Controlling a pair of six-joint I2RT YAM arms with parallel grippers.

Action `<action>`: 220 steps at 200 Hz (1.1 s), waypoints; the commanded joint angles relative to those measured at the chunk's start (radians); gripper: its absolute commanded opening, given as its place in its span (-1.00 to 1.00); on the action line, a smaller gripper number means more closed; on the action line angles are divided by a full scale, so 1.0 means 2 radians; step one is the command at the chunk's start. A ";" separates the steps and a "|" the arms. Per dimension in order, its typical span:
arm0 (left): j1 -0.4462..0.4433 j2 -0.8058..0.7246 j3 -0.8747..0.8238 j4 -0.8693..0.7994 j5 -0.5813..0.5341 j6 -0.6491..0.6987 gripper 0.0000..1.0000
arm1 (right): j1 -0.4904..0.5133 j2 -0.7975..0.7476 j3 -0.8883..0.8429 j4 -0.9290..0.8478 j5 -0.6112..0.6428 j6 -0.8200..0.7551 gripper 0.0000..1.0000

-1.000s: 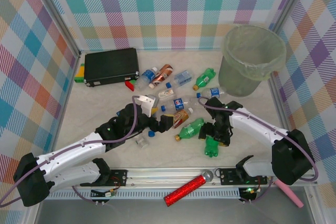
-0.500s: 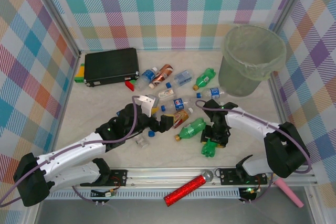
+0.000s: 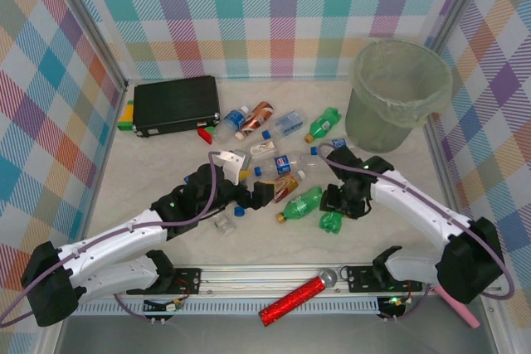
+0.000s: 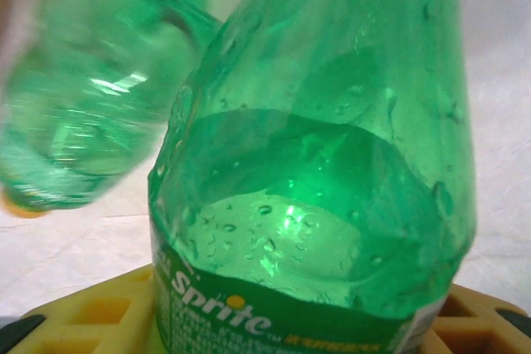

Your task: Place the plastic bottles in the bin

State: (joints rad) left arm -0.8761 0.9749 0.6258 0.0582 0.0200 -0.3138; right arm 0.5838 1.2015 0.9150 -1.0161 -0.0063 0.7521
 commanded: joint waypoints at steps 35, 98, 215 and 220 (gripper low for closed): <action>-0.005 -0.015 -0.012 0.012 -0.023 -0.009 0.99 | 0.002 -0.048 0.171 -0.092 0.163 -0.041 0.01; -0.005 -0.023 -0.022 0.023 -0.031 -0.010 0.99 | 0.002 -0.058 0.326 -0.029 0.322 -0.161 0.00; -0.005 -0.032 -0.023 0.022 -0.031 -0.008 0.99 | -0.075 0.054 0.392 0.306 0.409 -0.453 0.01; -0.005 -0.034 -0.023 0.021 -0.032 -0.008 0.99 | -0.088 0.061 0.397 0.297 0.400 -0.439 0.01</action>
State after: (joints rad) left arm -0.8761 0.9161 0.5766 0.0814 -0.0456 -0.3252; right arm 0.4988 1.2701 1.6493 -0.5182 0.7841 -0.0837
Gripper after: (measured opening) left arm 0.996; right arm 0.508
